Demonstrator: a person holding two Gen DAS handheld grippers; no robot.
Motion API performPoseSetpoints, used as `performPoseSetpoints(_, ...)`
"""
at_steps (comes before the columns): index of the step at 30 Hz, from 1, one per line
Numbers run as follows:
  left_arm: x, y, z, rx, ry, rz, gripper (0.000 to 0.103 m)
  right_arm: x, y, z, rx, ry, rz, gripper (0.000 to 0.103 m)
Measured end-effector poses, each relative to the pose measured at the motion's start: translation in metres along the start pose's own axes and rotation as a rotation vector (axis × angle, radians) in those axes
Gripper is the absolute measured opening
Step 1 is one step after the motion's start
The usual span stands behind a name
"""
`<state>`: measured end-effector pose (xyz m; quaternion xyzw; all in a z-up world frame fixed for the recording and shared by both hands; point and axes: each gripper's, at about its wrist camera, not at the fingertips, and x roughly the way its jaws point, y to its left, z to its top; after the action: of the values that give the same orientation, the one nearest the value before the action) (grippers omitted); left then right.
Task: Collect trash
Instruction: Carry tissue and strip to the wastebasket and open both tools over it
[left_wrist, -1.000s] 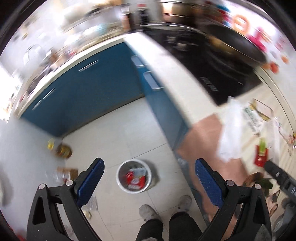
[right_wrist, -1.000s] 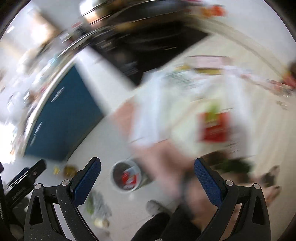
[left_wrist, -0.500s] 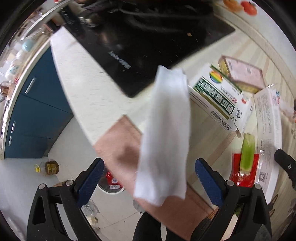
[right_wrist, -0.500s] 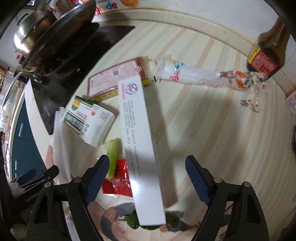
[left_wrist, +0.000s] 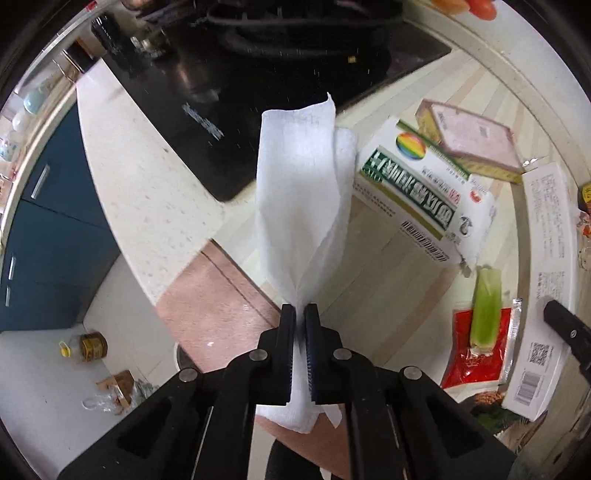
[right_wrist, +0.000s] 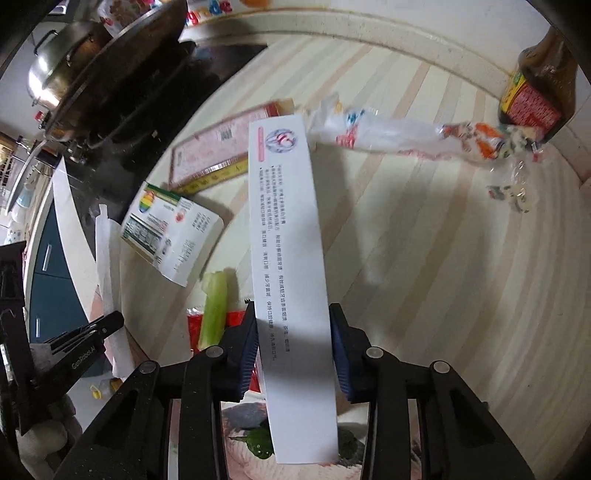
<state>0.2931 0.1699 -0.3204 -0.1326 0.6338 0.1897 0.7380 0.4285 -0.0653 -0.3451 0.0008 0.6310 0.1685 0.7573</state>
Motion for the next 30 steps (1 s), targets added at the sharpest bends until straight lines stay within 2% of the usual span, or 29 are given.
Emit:
performPoseSetpoints(6, -0.046, 0.014, -0.013, -0.012, -0.110, 0.010, 0.003, -0.040, 0.008, -0.003, -0.019, -0.074, 0.024, 0.037)
performPoseSetpoints(11, -0.090, 0.038, -0.032, -0.049, -0.208, 0.005, 0.003, -0.072, 0.042, -0.011, -0.077, -0.115, 0.072, 0.037)
performPoseSetpoints(16, -0.116, 0.097, -0.057, -0.150, -0.261, 0.016, 0.003, -0.085, 0.095, -0.028, -0.159, -0.110, 0.148, 0.037)
performPoseSetpoints(23, -0.109, 0.184, -0.111, -0.320, -0.248, 0.051, 0.003, -0.067, 0.193, -0.072, -0.310, -0.046, 0.218, 0.037)
performPoseSetpoints(30, -0.064, 0.277, -0.184, -0.513, -0.164, 0.078, 0.003, -0.013, 0.290, -0.140, -0.482, 0.057, 0.231, 0.037)
